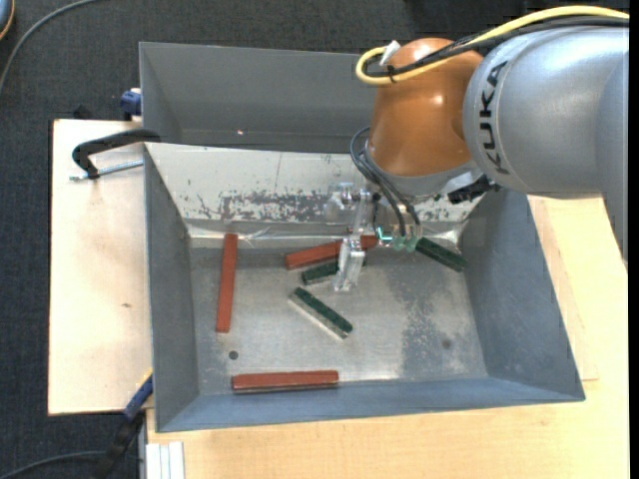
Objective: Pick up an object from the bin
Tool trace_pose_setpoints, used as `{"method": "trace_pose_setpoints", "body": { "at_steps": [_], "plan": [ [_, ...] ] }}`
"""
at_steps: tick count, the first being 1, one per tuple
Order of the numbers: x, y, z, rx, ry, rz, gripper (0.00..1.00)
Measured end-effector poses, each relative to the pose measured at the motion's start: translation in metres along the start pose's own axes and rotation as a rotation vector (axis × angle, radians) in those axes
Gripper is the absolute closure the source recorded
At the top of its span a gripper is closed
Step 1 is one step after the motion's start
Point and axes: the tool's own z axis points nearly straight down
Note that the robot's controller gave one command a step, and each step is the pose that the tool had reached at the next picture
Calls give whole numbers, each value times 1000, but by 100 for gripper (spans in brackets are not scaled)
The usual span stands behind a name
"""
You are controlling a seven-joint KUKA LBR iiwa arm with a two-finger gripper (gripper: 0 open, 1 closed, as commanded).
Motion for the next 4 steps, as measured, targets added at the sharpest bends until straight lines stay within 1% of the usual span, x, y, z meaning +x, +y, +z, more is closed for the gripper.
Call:
{"method": "trace_pose_setpoints", "body": {
  "at_steps": [1, 2, 3, 4],
  "plan": [
    [43, 95, 45, -2, 5, -201, 0],
    [39, 23, 97, 2, 2, -275, 0],
    [39, 27, 95, 0, 0, -277, 100],
    [48, 33, -81, 0, -11, -344, 100]
  ]
}}
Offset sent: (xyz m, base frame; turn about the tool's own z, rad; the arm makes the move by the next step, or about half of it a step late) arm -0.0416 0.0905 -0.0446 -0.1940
